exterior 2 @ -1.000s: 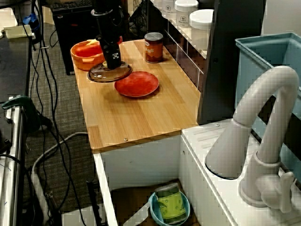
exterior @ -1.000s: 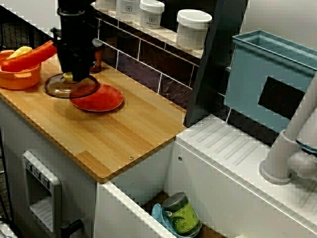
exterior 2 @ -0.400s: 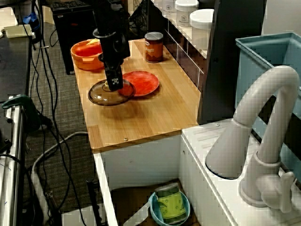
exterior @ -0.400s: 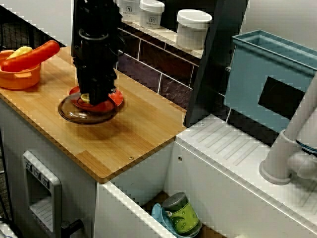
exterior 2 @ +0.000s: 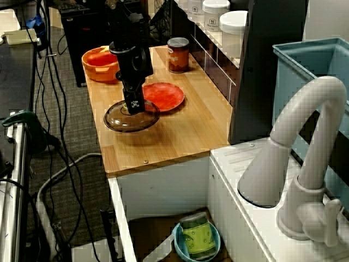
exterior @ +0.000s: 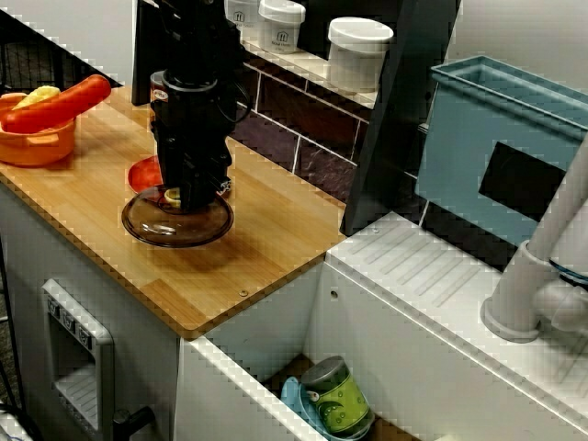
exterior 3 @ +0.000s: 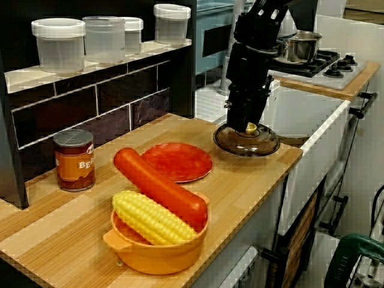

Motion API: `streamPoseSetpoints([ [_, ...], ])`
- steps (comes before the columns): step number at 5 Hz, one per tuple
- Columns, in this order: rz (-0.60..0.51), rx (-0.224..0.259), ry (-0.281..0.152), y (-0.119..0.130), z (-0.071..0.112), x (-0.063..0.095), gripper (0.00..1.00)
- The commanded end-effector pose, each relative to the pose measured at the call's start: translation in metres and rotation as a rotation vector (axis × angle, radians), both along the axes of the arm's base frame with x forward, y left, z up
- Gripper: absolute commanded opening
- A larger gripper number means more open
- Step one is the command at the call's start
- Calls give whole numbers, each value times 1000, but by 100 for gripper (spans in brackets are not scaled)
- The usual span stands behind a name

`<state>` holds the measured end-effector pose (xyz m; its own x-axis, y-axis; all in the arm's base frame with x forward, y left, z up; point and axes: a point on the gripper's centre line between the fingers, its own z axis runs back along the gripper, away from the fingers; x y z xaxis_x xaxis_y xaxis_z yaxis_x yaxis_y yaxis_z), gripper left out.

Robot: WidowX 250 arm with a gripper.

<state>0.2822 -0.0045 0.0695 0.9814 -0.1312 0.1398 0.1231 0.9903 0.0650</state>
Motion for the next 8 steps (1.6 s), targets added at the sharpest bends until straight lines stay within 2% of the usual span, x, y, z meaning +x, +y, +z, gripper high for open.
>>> streamPoseSetpoints([
  [1,-9,2,-5,-24,-4,10,0],
  [2,-16,2,-22,-33,-13,11,0],
  [4,-4,14,-11,-30,-20,18,0],
  [5,-6,35,-19,-28,-19,20,100],
  [6,2,30,-11,-25,-16,21,100],
  [8,56,-14,11,-7,9,14,100],
])
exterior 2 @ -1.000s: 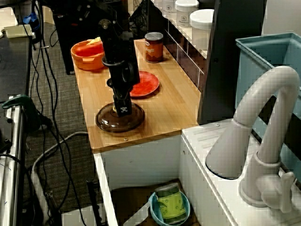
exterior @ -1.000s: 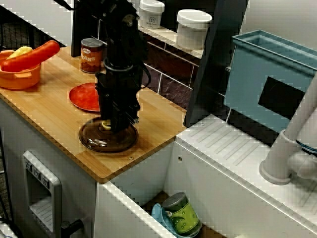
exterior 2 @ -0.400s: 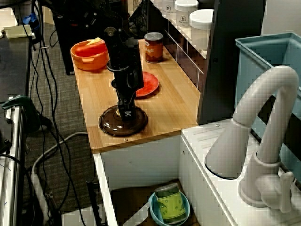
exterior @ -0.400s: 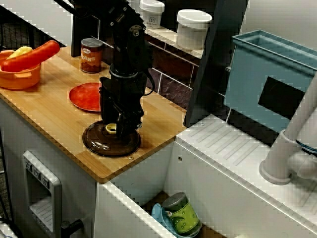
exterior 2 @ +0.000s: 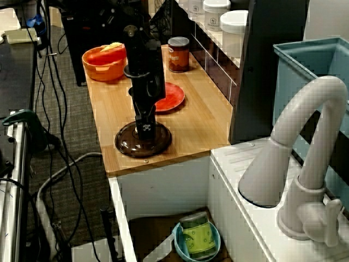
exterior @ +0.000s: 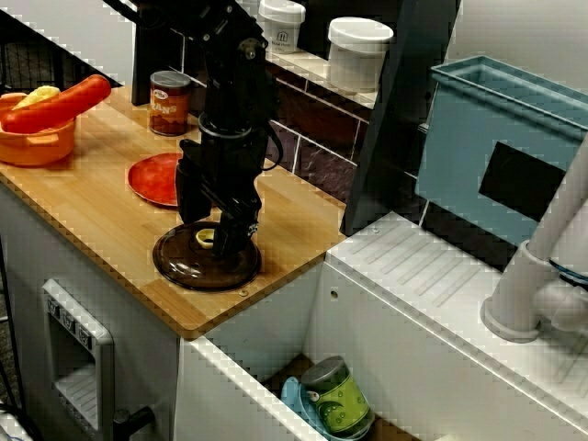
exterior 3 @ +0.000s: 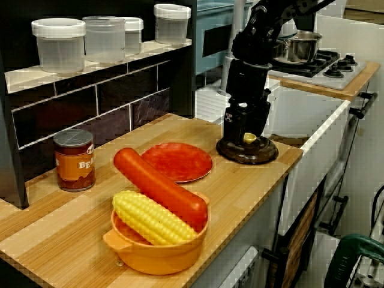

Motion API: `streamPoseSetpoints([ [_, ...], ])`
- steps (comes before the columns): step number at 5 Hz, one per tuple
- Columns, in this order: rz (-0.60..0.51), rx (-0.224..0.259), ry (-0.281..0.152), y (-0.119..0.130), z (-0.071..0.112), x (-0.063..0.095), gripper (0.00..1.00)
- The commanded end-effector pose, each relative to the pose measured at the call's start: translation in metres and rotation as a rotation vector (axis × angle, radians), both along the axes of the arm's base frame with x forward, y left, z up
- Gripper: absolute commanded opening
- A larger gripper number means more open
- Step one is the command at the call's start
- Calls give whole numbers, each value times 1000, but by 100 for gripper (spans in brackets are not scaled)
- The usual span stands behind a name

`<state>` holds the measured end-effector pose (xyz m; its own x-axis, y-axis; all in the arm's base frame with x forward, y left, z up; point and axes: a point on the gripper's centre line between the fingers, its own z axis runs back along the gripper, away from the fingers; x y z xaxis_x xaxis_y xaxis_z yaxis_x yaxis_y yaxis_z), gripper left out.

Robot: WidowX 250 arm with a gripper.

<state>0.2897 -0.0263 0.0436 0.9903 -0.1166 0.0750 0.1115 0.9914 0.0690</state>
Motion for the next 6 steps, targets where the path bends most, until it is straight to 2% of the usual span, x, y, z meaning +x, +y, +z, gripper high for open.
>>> streamPoseSetpoints([
  [1,86,-55,-42,33,46,4,100],
  [2,148,-79,-40,66,59,2,100],
  [3,174,-54,-79,95,56,-1,100],
  [5,149,4,-116,99,38,-4,100],
  [6,139,6,-112,98,35,-5,100],
])
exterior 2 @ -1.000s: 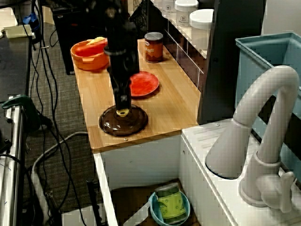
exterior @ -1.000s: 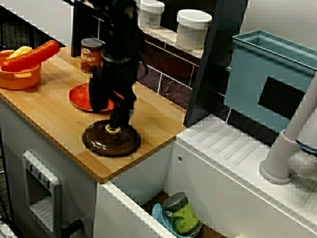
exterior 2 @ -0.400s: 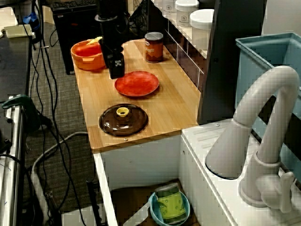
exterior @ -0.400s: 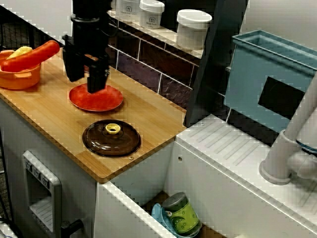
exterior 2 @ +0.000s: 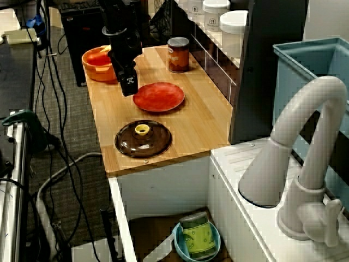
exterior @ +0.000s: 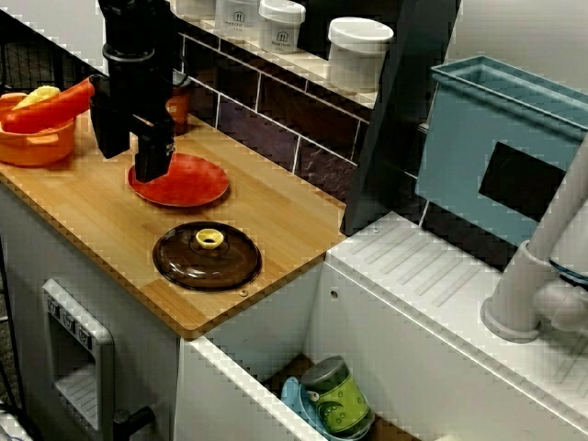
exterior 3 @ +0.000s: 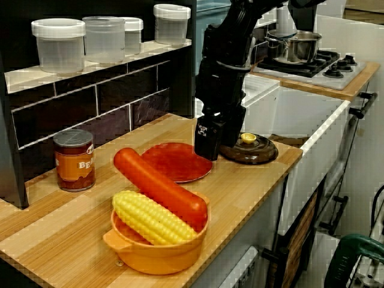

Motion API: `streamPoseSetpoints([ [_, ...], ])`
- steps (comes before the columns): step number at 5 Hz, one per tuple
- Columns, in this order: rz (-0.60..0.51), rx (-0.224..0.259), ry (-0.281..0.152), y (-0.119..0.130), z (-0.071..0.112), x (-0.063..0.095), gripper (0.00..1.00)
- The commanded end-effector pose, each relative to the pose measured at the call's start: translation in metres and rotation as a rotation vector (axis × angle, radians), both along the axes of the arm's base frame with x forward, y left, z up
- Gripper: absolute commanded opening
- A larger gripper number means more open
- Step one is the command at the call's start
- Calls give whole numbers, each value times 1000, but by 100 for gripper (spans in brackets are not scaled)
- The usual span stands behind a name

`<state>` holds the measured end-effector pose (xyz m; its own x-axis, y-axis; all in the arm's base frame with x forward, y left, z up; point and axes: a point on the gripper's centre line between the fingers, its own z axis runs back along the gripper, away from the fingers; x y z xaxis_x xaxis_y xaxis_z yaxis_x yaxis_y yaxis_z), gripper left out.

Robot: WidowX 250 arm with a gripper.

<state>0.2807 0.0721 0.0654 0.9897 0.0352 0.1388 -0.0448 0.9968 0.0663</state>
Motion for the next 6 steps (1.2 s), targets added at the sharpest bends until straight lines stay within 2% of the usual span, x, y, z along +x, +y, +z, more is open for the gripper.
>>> streamPoseSetpoints([
  [1,-33,22,-49,-4,10,-1,100],
  [3,-46,43,-43,-5,-1,-8,100],
  [5,-48,59,-29,-7,-12,-6,100],
  [6,-40,65,-24,-9,-16,-3,0],
])
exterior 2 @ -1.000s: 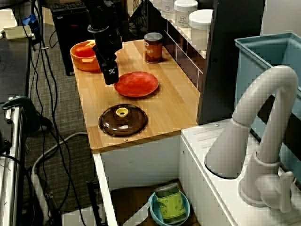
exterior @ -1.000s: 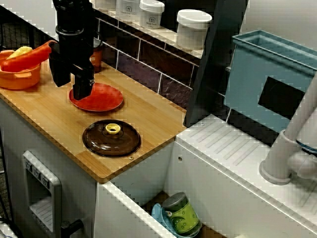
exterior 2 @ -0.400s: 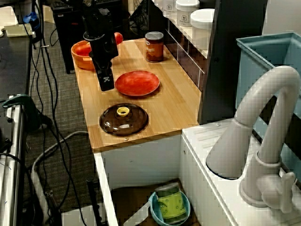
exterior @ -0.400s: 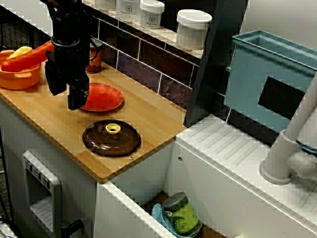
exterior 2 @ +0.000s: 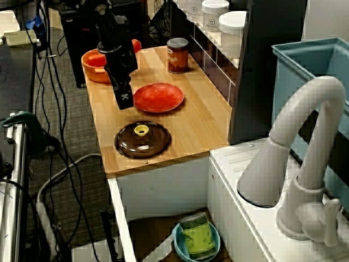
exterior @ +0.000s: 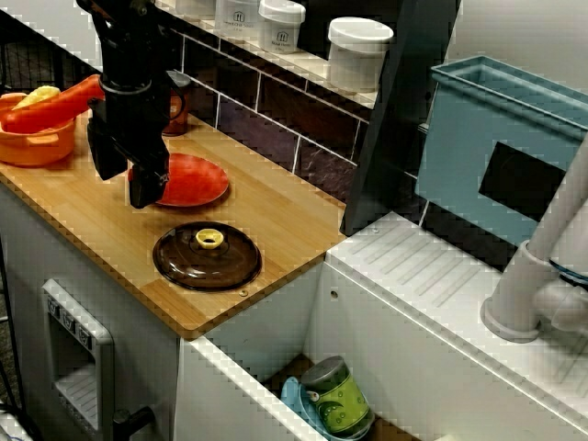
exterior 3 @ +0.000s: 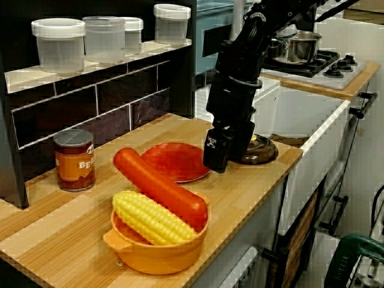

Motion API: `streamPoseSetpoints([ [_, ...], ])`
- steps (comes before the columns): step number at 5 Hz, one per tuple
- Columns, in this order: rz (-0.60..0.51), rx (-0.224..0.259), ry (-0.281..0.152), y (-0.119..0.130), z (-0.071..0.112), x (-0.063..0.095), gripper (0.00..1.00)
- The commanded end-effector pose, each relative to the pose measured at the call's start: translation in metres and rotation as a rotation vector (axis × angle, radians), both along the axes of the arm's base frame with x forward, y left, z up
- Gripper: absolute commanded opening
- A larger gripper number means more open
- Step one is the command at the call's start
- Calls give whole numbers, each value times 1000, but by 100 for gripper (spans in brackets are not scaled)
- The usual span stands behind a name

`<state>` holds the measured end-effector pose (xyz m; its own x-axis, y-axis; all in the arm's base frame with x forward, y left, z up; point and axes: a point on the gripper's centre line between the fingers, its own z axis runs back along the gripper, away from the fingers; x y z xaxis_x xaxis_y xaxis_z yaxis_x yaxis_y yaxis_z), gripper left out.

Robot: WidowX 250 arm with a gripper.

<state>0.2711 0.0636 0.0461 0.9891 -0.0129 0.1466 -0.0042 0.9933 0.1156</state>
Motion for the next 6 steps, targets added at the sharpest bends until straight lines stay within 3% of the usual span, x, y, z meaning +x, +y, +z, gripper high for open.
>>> streamPoseSetpoints([
  [1,0,24,-20,-3,-2,9,0],
  [6,9,17,1,-13,-9,13,0],
])
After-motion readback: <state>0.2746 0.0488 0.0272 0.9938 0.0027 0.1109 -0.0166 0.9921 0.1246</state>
